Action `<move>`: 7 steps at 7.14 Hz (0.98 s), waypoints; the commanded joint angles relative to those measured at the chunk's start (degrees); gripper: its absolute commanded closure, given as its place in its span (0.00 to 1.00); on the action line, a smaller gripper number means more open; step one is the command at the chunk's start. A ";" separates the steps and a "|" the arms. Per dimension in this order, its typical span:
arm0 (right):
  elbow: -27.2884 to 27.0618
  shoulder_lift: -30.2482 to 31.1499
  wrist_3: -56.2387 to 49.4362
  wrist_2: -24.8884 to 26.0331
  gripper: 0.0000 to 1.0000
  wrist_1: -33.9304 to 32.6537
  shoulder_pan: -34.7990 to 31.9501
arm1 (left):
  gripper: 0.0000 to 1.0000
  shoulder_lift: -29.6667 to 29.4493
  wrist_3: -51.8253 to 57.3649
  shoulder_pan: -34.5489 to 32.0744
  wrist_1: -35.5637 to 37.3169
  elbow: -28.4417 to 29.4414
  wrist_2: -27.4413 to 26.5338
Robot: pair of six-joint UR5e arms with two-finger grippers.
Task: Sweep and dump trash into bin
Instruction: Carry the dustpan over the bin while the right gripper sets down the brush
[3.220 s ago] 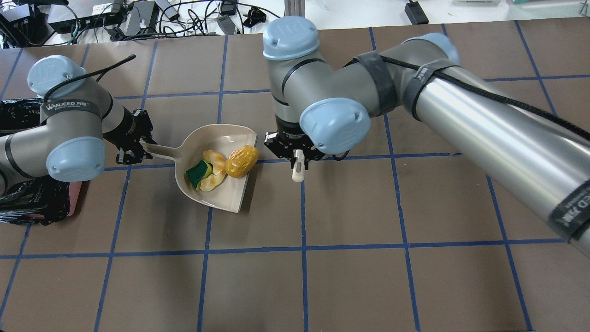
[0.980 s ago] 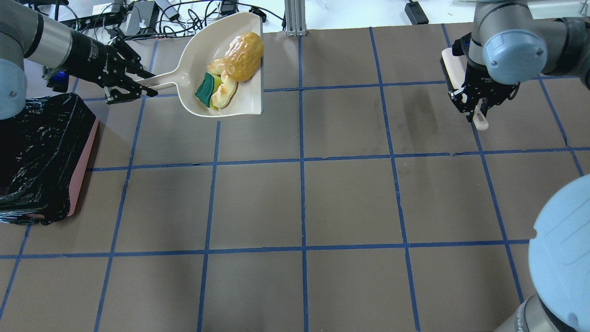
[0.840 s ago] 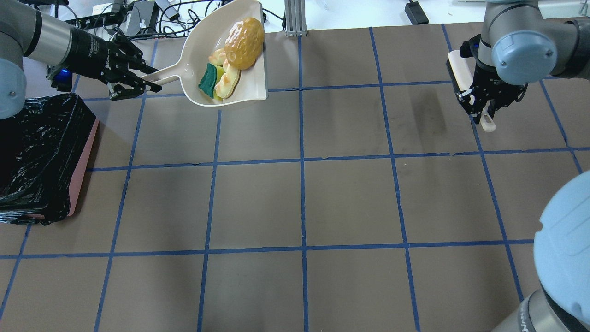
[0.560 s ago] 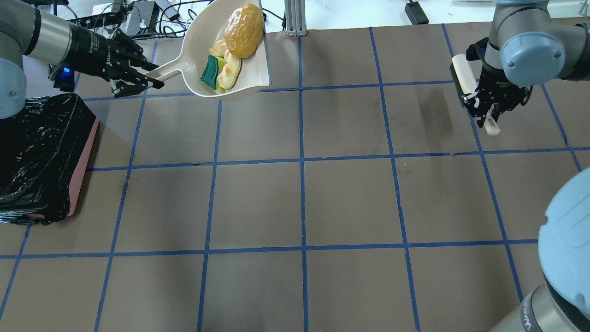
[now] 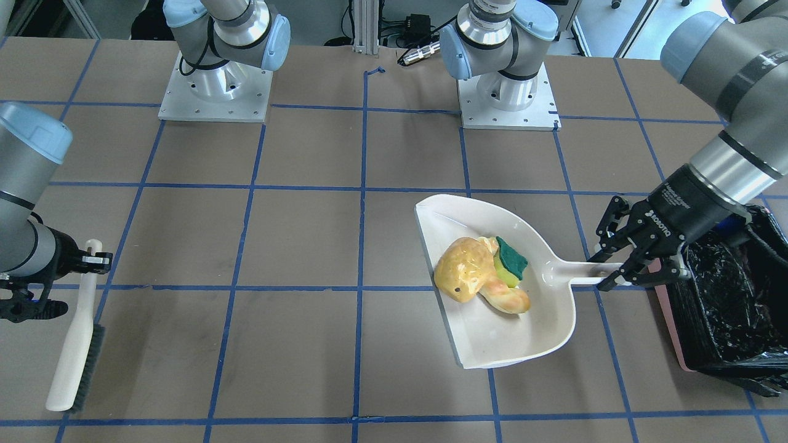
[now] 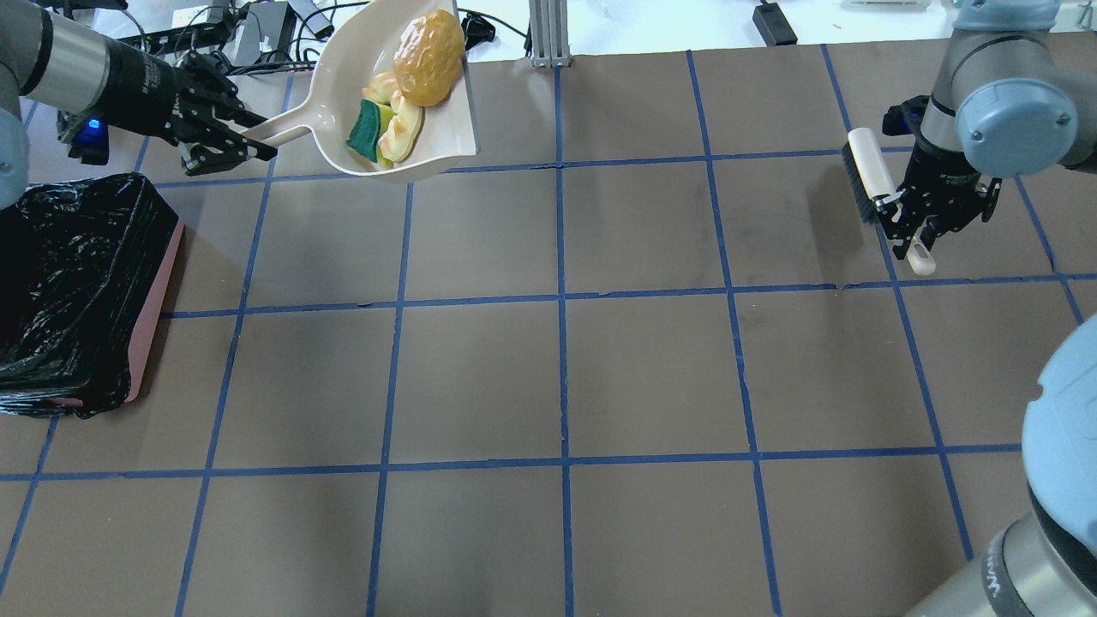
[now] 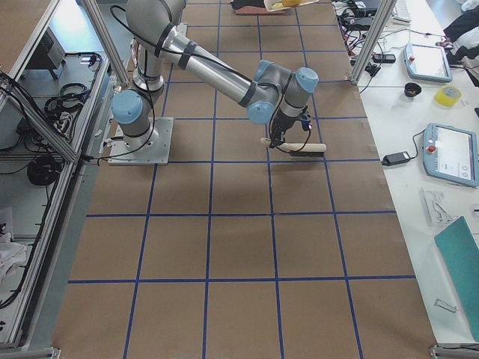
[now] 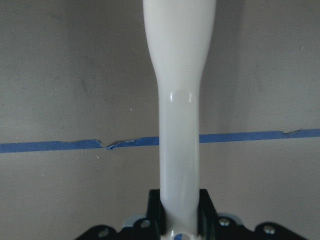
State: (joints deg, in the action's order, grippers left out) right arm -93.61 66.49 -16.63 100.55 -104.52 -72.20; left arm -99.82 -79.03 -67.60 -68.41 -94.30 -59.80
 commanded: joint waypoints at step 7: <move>-2.01 -0.14 -1.21 0.61 0.31 -0.94 0.31 | 1.00 -1.87 12.66 19.15 -8.12 8.69 -2.51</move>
State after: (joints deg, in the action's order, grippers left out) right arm -95.03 66.27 -17.73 100.94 -105.01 -71.91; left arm -100.97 -69.48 -51.79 -74.08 -87.36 -62.23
